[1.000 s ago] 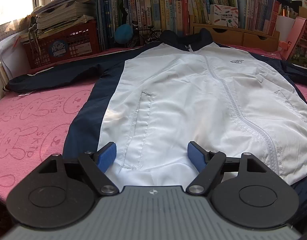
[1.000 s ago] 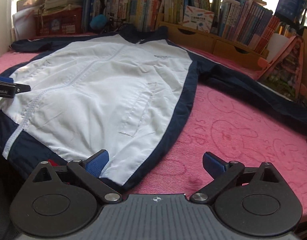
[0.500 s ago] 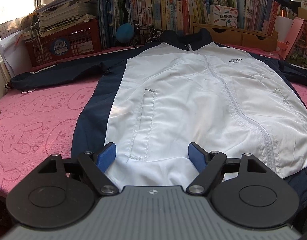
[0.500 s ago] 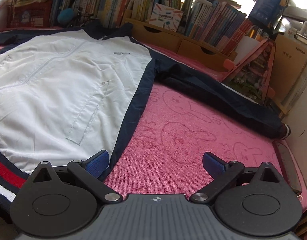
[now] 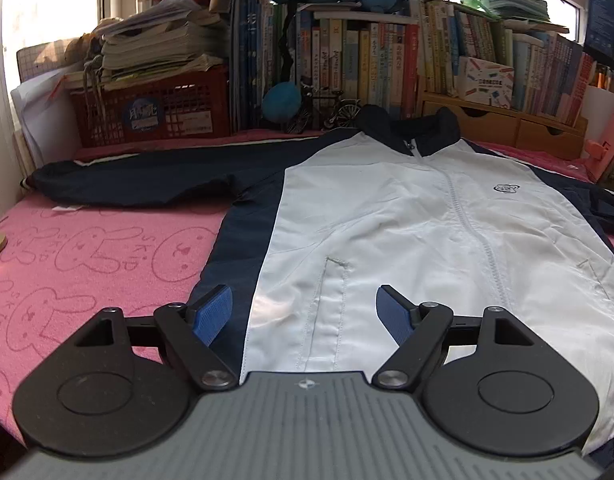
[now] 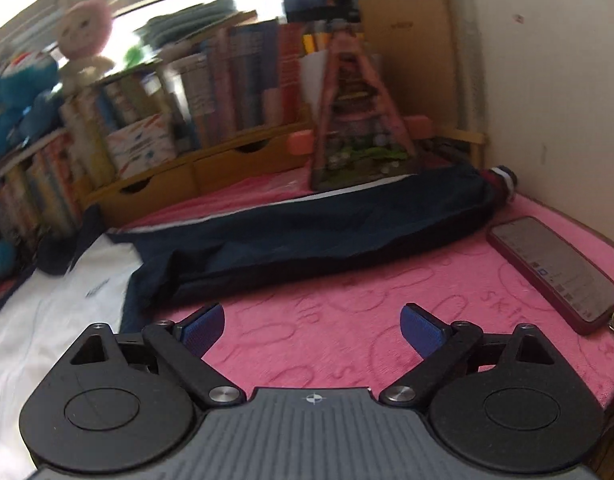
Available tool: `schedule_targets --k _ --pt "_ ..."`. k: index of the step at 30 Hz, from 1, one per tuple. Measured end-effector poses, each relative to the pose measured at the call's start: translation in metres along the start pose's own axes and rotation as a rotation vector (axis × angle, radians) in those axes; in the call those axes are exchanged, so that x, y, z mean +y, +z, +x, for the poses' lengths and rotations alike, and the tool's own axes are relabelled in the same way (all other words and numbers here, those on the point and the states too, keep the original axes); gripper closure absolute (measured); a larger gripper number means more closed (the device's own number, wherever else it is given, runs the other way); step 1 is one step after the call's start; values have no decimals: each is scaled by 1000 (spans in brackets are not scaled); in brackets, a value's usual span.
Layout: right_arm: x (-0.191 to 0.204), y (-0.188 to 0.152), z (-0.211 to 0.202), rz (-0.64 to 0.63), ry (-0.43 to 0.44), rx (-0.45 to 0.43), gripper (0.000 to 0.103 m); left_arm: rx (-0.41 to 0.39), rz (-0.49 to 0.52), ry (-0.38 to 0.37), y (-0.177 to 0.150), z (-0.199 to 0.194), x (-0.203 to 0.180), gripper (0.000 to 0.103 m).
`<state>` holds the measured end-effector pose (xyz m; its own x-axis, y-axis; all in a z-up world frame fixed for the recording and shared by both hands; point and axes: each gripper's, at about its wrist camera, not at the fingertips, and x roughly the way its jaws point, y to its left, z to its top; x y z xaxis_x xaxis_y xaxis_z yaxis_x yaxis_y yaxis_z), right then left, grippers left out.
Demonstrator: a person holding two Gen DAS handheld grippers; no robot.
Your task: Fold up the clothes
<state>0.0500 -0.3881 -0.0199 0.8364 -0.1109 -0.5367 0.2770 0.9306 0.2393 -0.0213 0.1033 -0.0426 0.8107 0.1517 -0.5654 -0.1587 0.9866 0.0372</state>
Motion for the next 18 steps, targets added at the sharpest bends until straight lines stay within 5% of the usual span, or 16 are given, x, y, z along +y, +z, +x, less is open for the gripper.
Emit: schedule_targets --k 3,9,14,15,17,18 --pt "-40 27 35 136 -55 -16 22 16 -32 28 -5 12 4 24" --pt "-84 58 109 324 -74 35 22 45 -93 76 -16 34 12 12" --pt "-84 69 159 321 -179 42 3 36 -99 48 -16 34 14 11" --pt "-80 71 166 294 -207 33 7 37 -98 45 -16 34 14 10" --pt "-72 77 177 261 -260 33 47 40 -94 28 -16 34 14 7" --pt "-68 80 182 256 -286 41 77 43 -91 18 -16 34 14 5"
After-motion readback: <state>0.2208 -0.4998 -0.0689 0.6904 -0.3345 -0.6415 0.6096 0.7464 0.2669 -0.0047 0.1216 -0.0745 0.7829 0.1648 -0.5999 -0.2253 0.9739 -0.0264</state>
